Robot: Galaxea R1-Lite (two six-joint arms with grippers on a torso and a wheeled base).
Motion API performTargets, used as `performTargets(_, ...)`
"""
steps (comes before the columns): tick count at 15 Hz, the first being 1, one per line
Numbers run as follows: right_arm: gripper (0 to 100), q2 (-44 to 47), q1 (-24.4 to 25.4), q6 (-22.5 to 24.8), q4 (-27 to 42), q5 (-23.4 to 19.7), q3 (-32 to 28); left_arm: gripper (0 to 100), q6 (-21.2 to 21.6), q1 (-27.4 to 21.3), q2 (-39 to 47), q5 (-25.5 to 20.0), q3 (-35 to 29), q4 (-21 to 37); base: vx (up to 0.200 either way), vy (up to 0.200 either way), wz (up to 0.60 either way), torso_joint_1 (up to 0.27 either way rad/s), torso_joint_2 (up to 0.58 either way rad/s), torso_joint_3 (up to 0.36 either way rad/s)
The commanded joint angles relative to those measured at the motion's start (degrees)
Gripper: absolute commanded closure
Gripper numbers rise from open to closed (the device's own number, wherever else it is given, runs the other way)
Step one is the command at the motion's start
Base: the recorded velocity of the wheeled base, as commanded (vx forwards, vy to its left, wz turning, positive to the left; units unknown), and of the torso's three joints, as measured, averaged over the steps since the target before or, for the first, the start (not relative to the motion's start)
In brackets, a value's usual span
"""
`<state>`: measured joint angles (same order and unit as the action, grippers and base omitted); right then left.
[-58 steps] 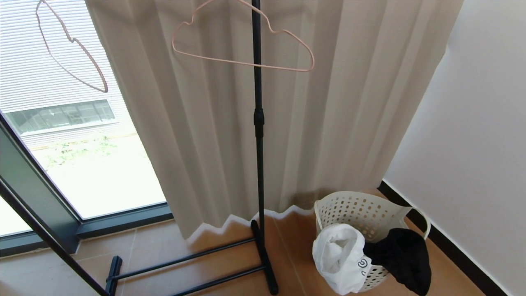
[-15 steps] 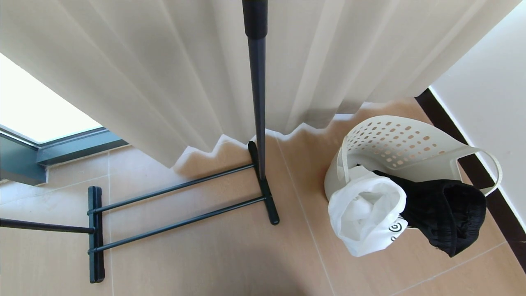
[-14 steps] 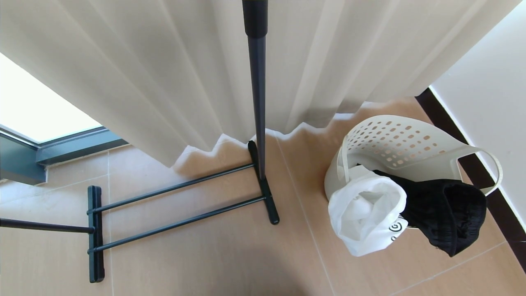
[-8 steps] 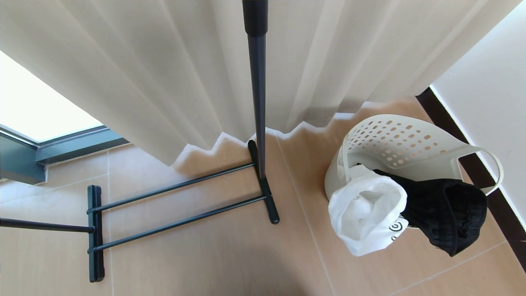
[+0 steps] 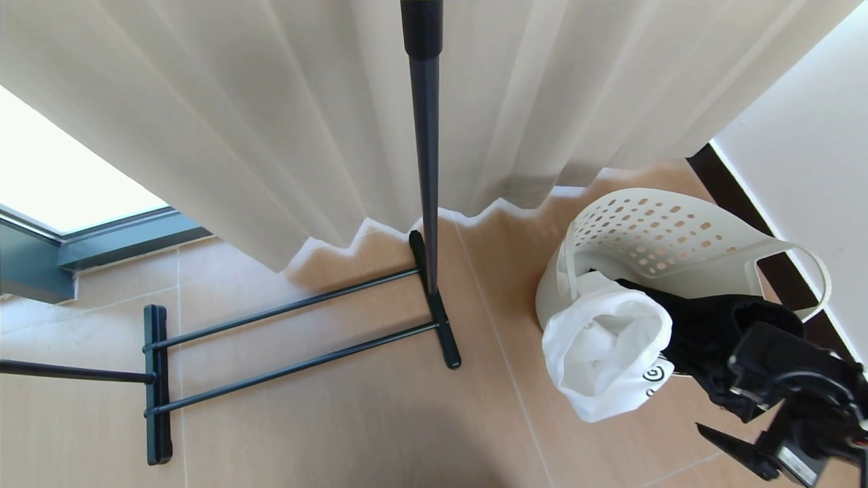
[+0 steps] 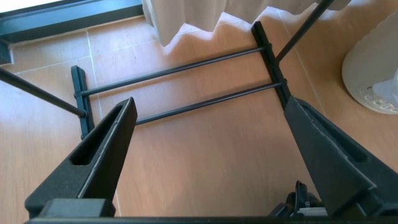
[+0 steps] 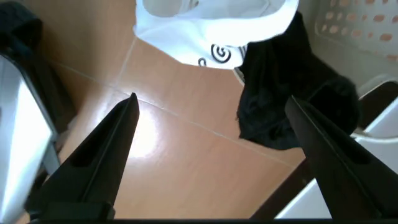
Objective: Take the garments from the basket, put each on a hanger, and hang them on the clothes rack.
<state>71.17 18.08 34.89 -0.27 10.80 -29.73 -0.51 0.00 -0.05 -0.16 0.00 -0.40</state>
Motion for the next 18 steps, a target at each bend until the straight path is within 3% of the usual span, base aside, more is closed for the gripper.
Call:
performTargets(1, 0, 19.7, 8.0, 5.0, -5.4, 9.9, -8.2, 0, 0.0, 0.0, 0.0, 0.0, 0.0, 0.0, 0.0, 0.0, 0.0, 0.0, 0.0, 0.0)
performTargets(3, 0, 29.2, 8.6, 5.5, -10.4, 19.1, -12.4, 0, 0.0, 0.0, 0.0, 0.0, 0.0, 0.0, 0.0, 0.0, 0.0, 0.0, 0.0, 0.0)
performTargets(7, 0, 38.2, 8.6, 5.5, -13.8, 29.7, -17.7, 0, 0.0, 0.0, 0.0, 0.0, 0.0, 0.0, 0.0, 0.0, 0.0, 0.0, 0.0, 0.0)
performTargets(13, 0, 41.8, 6.5, 6.7, -14.6, 37.9, -26.8, 0, 0.0, 0.0, 0.0, 0.0, 0.0, 0.0, 0.0, 0.0, 0.0, 0.0, 0.0, 0.0)
performTargets(18, 0, 44.9, 4.9, 6.7, -14.7, 39.5, -30.7, 0, 0.0, 0.0, 0.0, 0.0, 0.0, 0.0, 0.0, 0.0, 0.0, 0.0, 0.0, 0.0)
